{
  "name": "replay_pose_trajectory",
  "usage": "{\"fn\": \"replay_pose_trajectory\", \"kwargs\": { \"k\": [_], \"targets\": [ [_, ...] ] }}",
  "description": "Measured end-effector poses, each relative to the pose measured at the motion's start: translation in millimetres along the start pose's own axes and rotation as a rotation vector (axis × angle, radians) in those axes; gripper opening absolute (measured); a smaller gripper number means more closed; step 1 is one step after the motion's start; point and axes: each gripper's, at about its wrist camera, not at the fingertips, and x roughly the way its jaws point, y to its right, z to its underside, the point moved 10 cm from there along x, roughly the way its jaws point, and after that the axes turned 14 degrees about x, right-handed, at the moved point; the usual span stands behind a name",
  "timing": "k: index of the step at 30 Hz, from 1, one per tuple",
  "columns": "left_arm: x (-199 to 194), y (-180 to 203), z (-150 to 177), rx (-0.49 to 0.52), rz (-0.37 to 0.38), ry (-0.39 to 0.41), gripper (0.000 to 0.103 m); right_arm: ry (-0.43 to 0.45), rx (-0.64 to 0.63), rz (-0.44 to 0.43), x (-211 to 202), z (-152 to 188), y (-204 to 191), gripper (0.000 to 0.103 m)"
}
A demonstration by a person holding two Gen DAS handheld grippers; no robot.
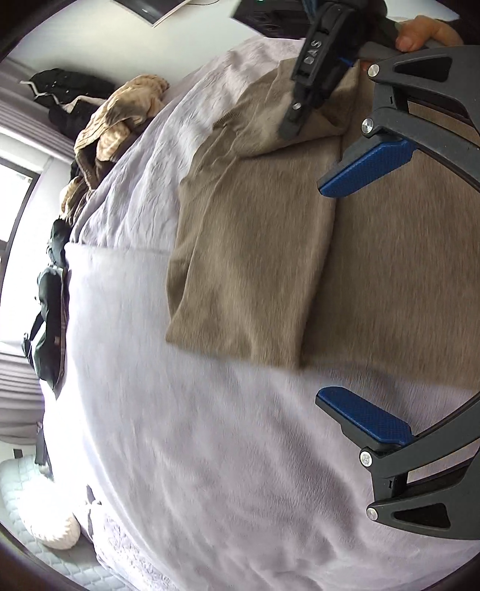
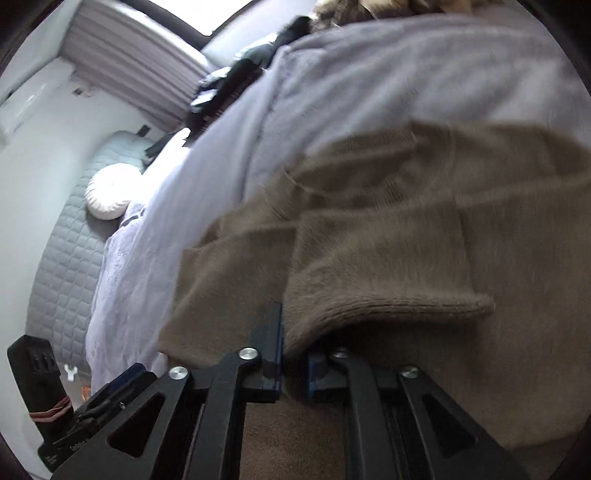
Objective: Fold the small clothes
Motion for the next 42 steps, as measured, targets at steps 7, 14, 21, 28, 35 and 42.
{"fn": "replay_pose_trajectory", "kwargs": {
  "k": [7,14,21,28,35,42],
  "targets": [
    [-11,-18,0,-0.011,0.01,0.04,0.103,0.151,0.071,0.01,-19,-44,6,0.011],
    [-21,-37,1,-0.027,-0.001,0.064,0.103,0.009,-0.496,0.169,29,20,-79,0.014],
    [-2,7,-11,0.045,0.16,0.042,0.103,-0.035,-0.388,0.173,11,40,-38,0.048],
    [39,68,-23,0.029,0.366,-0.059,0.103,0.035,-0.018,0.058,-73,13,52,0.049],
    [58,81,-34,-0.082,0.431,-0.095,0.033,0.129,0.368,-0.088,-114,-11,128,0.049],
    [47,71,-28,-0.064,0.417,-0.07,0.007,0.236,0.486,-0.096,-122,-50,158,0.006]
  ]
}}
